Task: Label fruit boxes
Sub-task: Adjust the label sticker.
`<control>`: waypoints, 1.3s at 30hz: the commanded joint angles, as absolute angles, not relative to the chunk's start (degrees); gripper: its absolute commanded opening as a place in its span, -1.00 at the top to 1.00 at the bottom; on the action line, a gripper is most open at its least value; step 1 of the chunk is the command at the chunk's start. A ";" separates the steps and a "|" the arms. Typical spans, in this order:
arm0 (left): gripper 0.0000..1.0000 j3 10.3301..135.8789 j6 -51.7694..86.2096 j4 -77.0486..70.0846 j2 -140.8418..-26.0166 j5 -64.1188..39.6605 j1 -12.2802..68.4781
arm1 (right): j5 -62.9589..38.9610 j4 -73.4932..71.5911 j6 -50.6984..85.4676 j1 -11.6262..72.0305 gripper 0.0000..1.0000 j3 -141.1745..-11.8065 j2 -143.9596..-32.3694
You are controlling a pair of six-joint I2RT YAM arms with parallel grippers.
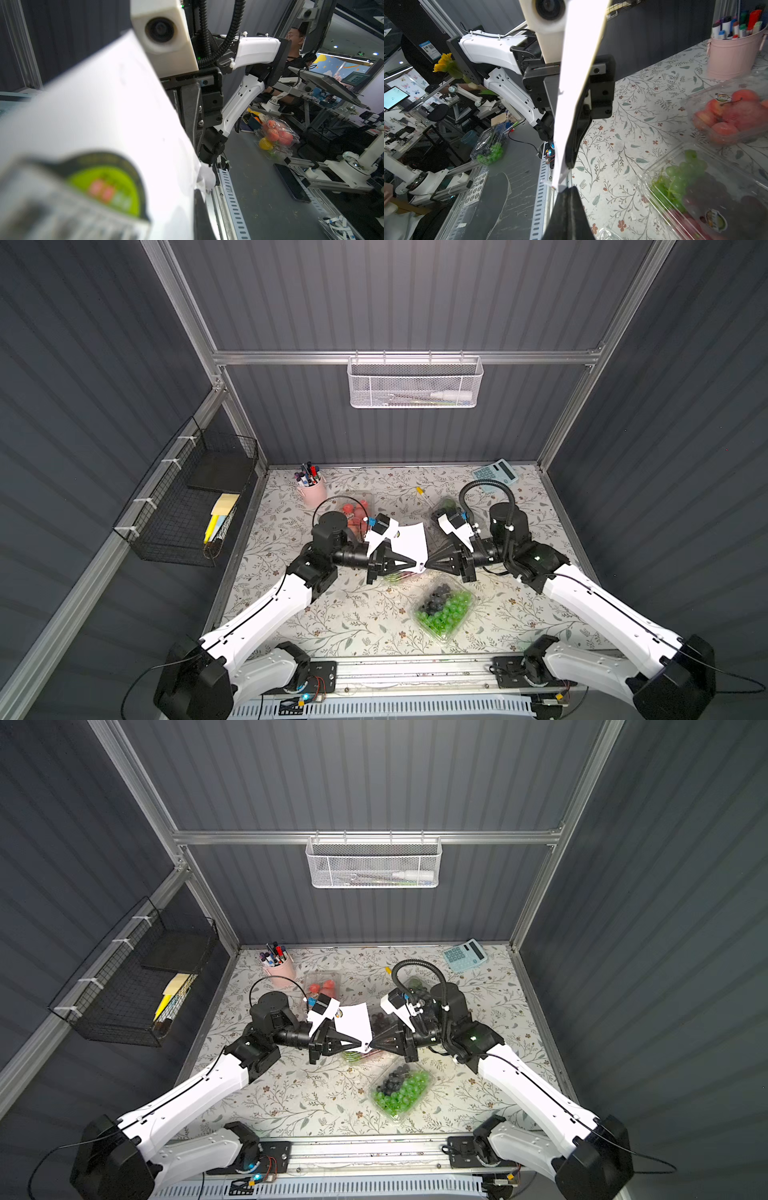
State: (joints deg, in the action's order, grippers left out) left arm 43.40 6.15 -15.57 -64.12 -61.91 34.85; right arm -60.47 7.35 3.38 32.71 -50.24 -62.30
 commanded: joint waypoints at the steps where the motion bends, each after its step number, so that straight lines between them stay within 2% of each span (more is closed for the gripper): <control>1: 0.69 44.50 4.70 -11.63 -63.81 -57.09 35.16 | -60.96 7.17 3.74 32.78 1.00 -50.71 -61.10; 7: 0.09 44.93 4.43 -9.61 -63.73 -55.10 35.24 | -50.70 7.54 7.21 32.78 1.00 -49.08 -58.88; 18: 0.08 45.85 4.80 -8.00 -64.86 -51.53 35.75 | -44.75 6.02 9.67 33.90 1.00 -47.99 -58.08; 20: 0.13 45.98 5.76 -8.16 -65.25 -50.41 35.77 | -44.83 5.91 9.58 34.11 1.00 -48.08 -58.26; 23: 0.32 46.47 6.84 -8.09 -65.92 -49.36 35.77 | -45.81 5.73 10.01 34.40 1.00 -47.95 -58.36; 28: 0.84 46.64 6.56 -7.52 -66.43 -49.73 35.77 | -45.99 5.39 10.17 34.33 1.00 -46.40 -56.58; 29: 0.89 46.55 6.36 -7.47 -66.44 -49.92 35.77 | -46.50 5.07 10.22 34.22 0.93 -45.92 -56.19; 30: 0.93 46.53 6.25 -7.56 -66.43 -50.19 35.77 | -46.99 5.14 10.24 34.13 0.76 -45.61 -55.85; 33: 0.98 46.60 6.08 -8.48 -66.64 -51.87 35.77 | -47.55 5.56 10.59 34.04 0.43 -44.76 -55.46; 39: 0.98 46.49 6.37 -10.28 -66.58 -54.67 35.90 | -48.23 2.85 11.42 33.70 0.32 -44.21 -56.51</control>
State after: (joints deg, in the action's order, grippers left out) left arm 44.73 6.63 -9.13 -66.26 -52.25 35.55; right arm -46.57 5.78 10.55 33.89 -44.51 -56.31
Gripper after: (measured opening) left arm 0.047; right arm 0.340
